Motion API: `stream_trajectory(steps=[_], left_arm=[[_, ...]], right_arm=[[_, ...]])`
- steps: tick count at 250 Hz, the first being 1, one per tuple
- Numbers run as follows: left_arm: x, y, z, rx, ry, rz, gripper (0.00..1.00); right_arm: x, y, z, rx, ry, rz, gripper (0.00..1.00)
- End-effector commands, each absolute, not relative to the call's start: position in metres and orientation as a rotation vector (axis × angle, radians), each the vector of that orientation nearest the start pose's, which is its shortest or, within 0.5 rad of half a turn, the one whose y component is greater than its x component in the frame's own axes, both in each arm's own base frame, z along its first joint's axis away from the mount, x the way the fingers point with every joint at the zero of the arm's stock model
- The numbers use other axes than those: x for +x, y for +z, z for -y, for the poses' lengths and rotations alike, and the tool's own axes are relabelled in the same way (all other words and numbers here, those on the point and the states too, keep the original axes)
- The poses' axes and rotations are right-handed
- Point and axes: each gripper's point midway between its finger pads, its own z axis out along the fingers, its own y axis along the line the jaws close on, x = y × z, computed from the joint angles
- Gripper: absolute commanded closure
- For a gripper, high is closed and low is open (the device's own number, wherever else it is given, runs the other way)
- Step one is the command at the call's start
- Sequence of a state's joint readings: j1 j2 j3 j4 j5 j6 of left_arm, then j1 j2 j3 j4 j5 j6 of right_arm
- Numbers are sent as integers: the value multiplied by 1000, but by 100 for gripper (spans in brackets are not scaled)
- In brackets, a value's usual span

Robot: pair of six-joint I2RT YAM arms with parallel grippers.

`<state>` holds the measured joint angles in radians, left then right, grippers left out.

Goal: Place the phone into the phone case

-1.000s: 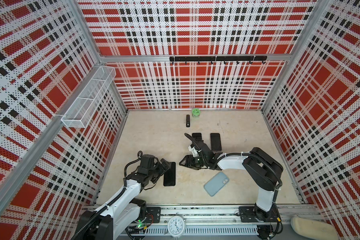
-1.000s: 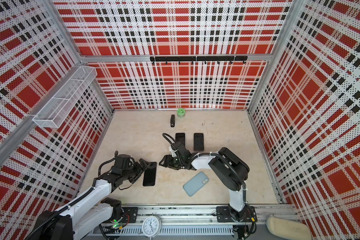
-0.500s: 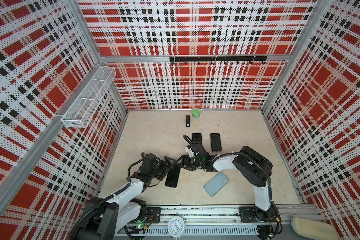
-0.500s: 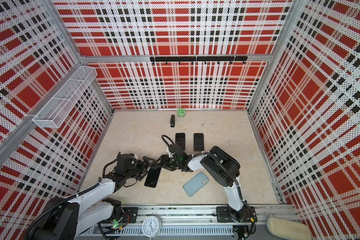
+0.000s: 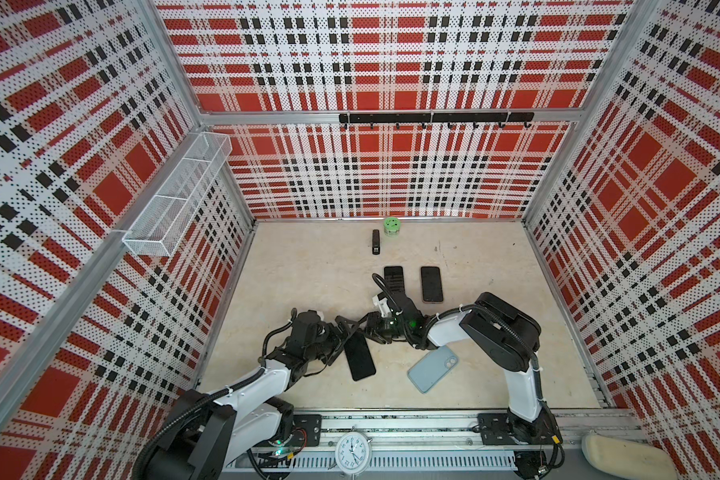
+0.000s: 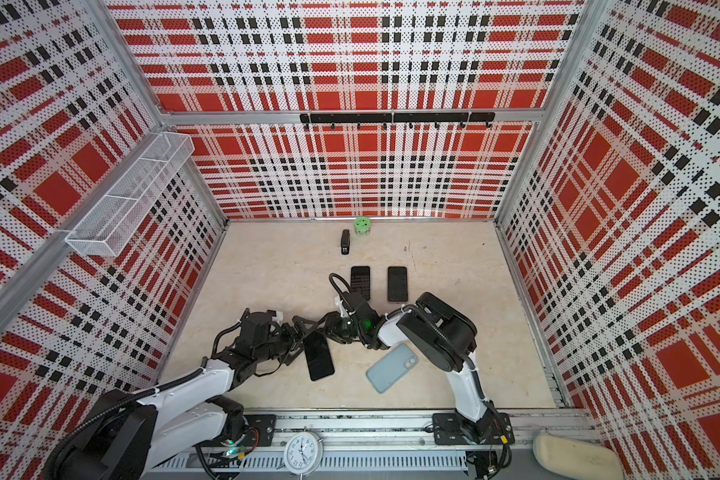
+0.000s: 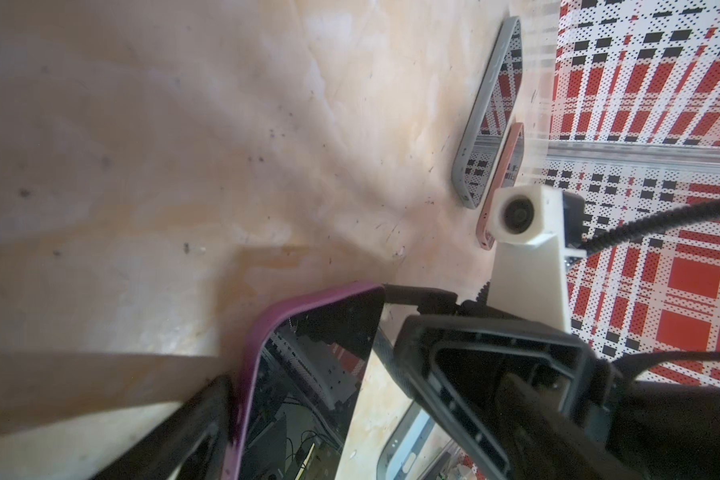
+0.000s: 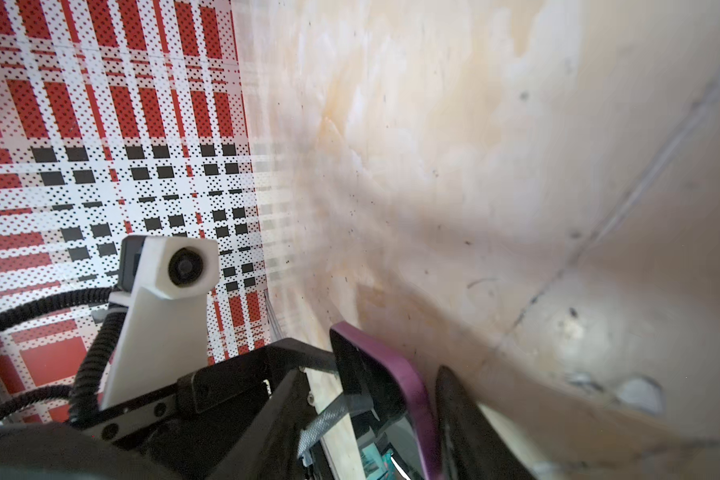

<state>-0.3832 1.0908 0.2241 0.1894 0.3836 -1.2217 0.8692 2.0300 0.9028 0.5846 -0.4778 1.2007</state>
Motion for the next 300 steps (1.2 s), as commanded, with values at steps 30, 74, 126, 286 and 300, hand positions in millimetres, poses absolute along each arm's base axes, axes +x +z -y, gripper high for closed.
stream_trajectory(steps=[30,74,126,286,300], left_arm=[[253,66,173,-811,-1265,-2317,1],[261,73,176,-799,-1282,-2298,1],[264,74,180,-788,-1279,-2301,0],[280,85,189,-788,-1327,-2248,0],[282,86,190,-788,-1333,-2241,0]], right_arm=[[244,60,-432,-28,1697,-2477,69],[238,75,-435,-90,1800,-2400,73],[236,87,-435,-127,1838,-2337,78],[231,105,-435,-182,1927,-2229,91],[233,105,-434,-173,1918,-2227,93]])
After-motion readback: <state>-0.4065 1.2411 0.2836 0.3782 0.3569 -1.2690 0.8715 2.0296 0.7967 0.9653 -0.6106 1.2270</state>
